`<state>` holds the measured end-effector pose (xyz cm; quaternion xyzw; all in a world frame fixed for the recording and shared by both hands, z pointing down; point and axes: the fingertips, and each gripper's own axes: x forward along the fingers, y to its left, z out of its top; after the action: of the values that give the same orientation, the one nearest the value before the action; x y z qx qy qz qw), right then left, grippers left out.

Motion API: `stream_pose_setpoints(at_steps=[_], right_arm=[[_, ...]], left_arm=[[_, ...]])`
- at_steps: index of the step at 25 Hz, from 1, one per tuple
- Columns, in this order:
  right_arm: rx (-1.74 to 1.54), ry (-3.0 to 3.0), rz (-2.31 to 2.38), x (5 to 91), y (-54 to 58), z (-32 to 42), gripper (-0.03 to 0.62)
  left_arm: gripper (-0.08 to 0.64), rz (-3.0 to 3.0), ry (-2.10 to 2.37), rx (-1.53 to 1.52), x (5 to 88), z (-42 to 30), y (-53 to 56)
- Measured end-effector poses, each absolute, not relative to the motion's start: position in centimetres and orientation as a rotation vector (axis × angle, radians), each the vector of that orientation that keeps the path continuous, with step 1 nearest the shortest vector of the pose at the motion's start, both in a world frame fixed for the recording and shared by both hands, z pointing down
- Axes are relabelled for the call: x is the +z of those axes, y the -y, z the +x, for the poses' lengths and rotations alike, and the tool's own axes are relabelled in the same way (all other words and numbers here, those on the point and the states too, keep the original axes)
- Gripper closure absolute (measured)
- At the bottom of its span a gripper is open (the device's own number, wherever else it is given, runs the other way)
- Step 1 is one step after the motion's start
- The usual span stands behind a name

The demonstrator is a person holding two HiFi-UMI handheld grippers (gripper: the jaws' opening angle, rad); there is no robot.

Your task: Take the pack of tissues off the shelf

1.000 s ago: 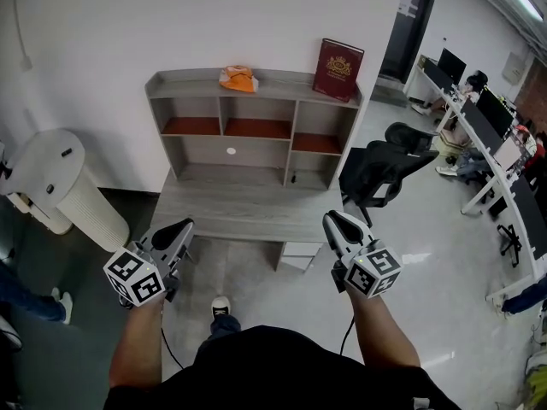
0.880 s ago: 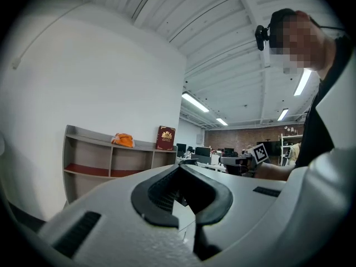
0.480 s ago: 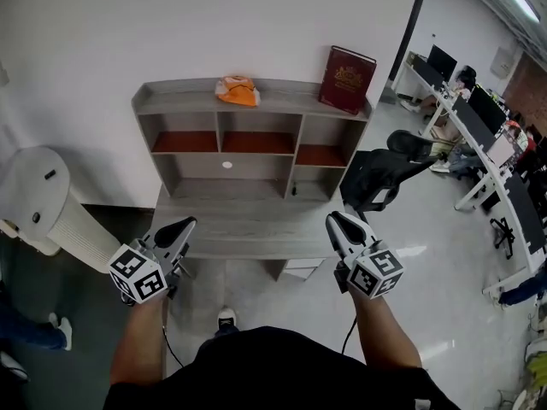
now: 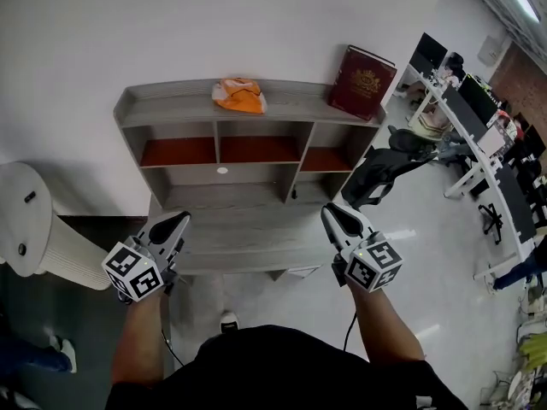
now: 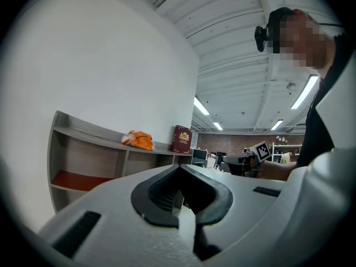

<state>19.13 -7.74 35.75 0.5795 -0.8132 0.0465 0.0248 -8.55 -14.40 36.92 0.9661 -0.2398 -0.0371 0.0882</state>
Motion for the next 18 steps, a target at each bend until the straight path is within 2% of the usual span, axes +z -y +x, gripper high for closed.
stream_pose_setpoints(at_steps=[18], right_arm=[[0.037, 2.417, 1.864, 32.9, 19.3, 13.8, 0.545]], left_arm=[[0.543, 2.892, 0.598, -0.128, 37.1, -14.1, 26.9]])
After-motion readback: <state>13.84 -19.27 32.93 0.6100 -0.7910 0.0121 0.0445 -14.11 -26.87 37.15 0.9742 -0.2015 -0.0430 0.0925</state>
